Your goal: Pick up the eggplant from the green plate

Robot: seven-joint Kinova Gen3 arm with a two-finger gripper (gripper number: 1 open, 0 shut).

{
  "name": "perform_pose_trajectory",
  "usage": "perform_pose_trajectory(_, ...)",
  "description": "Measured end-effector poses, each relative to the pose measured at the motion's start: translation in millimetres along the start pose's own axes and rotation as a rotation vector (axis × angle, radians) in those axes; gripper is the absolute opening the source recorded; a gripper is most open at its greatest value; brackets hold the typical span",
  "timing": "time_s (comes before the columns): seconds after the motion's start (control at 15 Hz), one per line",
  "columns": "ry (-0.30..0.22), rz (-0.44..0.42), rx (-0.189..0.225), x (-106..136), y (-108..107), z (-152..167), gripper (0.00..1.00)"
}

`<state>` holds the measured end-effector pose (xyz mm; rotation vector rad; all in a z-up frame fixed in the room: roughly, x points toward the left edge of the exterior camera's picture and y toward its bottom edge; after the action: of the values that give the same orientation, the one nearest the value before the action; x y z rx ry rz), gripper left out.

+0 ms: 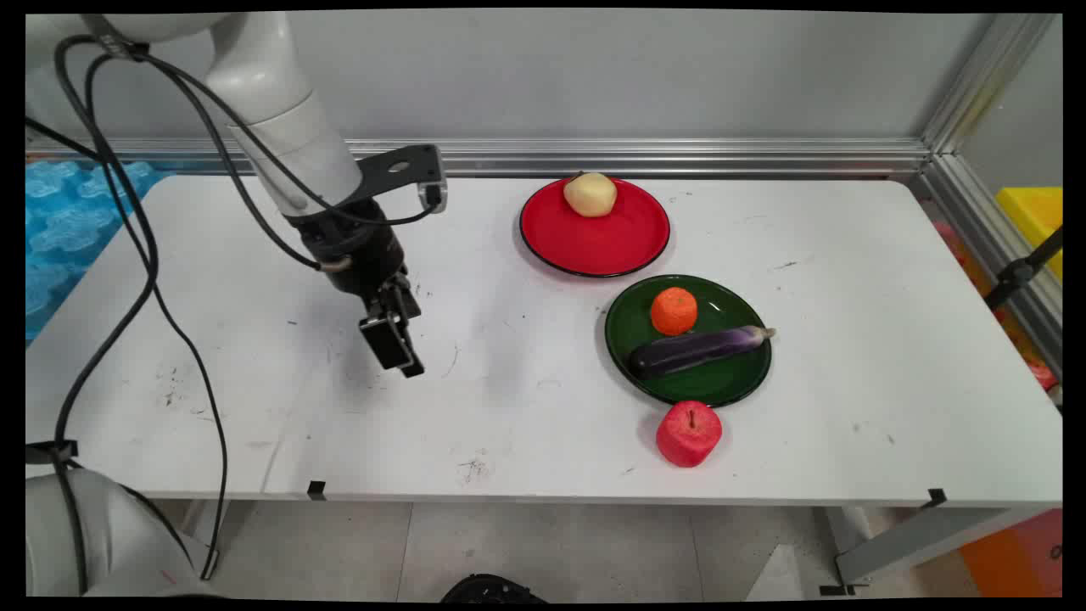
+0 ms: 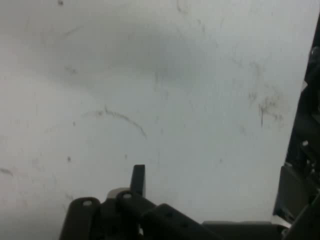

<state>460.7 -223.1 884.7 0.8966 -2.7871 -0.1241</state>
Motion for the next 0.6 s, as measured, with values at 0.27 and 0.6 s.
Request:
perform_pose_trajectory(0.27, 0.046, 0.011, 0.025, 27, -2, 9, 1.0)
perform_pose_trajectory(0.6, 0.142, 0.019, 0.058, 81, 3, 33, 1.0)
